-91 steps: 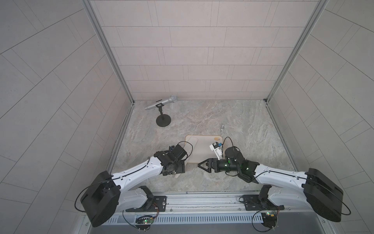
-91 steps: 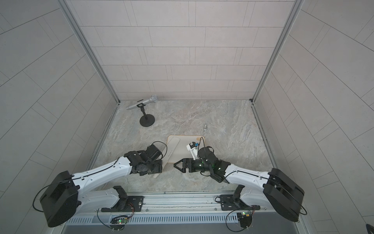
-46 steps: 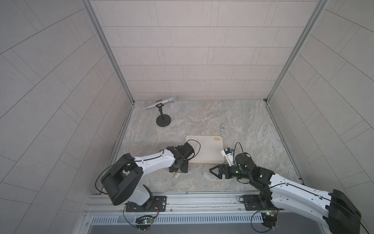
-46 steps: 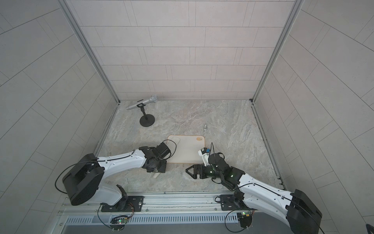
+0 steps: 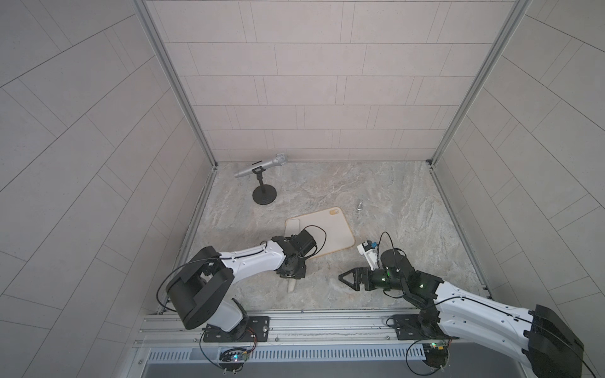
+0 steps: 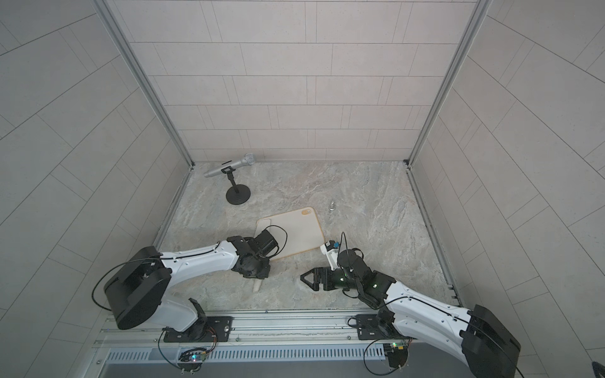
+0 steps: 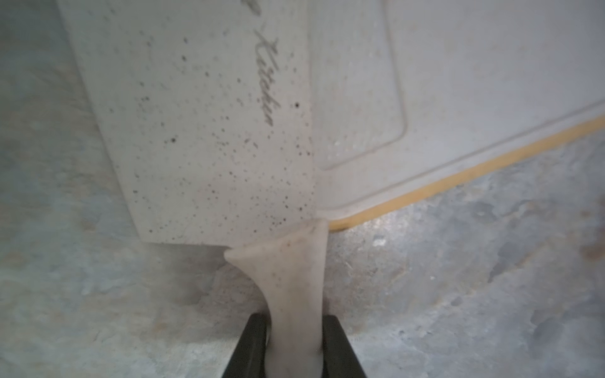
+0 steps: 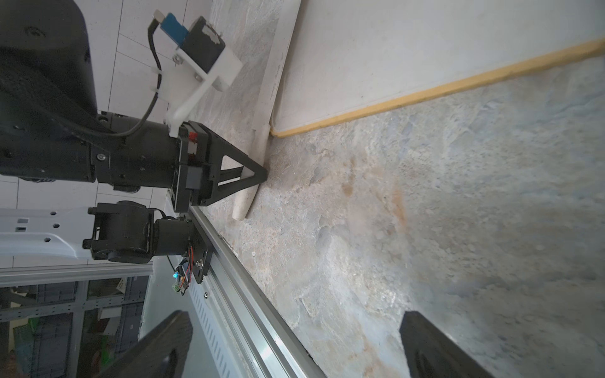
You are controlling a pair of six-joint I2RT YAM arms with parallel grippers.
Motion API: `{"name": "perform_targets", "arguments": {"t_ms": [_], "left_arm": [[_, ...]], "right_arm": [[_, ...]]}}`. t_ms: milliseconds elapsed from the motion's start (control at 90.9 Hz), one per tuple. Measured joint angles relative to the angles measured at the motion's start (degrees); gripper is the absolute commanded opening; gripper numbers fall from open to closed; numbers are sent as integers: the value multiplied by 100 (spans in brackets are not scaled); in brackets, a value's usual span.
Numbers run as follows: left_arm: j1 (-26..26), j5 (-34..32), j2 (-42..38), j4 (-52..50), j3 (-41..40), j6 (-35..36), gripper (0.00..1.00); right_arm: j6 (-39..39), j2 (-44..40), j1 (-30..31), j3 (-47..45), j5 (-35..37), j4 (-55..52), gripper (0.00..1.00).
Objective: Align the knife with the edge of the cutting board
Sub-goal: Pick up the knife from the work surface.
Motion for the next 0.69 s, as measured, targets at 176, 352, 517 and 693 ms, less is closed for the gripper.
{"name": "perform_targets", "arguments": {"t_ms": [176,352,517,693], "left_arm": [[0,111,-306,-35,2,-50,0],[0,223,-855,-81,11,-116,0],[0,372,-1353,-66,105,-190,0],[0,476,-1604,22,223,-280,0]], "right_arm": [[66,-177,0,-140,-179,289,100],[144,-251,0,-350,-382,745,100],[227,-247,0,-479,-533,1067,100],[280,-199,0,-507,-603,1327,100]]}}
